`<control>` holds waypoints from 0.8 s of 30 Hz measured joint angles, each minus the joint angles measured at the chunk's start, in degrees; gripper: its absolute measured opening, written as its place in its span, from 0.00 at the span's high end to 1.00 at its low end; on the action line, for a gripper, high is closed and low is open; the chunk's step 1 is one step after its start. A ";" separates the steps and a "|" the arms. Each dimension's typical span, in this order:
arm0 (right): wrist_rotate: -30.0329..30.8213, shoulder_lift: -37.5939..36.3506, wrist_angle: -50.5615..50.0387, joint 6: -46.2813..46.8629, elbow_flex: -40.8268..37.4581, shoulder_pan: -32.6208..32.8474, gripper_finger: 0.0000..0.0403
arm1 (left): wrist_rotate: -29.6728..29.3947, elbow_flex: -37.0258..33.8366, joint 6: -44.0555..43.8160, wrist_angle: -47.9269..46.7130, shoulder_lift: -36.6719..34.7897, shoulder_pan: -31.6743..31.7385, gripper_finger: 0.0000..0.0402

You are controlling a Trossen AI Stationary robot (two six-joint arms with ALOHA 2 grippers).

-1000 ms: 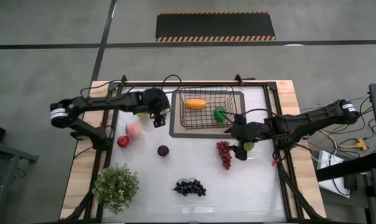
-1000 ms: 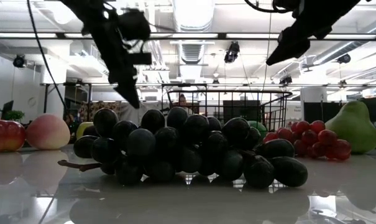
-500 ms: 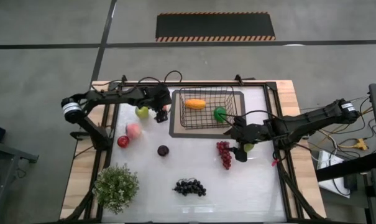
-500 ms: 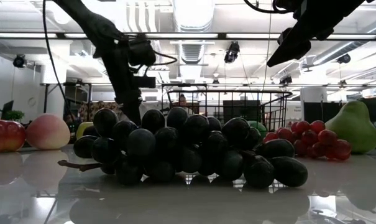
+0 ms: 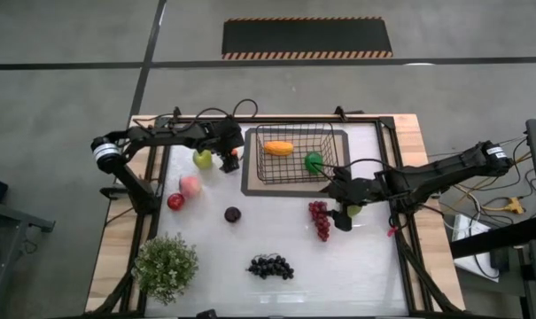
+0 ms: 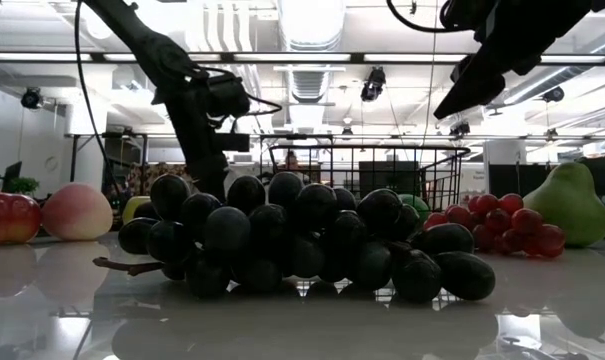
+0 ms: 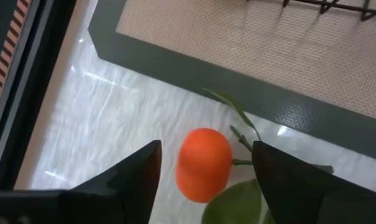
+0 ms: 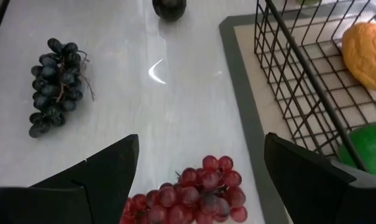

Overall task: Build produce basket
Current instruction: Put the orange tangerine into the black wire basket

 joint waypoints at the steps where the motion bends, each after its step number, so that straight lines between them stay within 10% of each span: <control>1: -0.02 0.00 0.01 0.31 -0.09 0.00 0.19 | 0.00 -0.04 0.00 0.02 -0.02 0.03 0.44; 24: -0.02 0.00 1.13 1.29 -0.85 0.00 0.19 | -0.13 -0.21 -1.60 0.03 1.05 0.27 0.76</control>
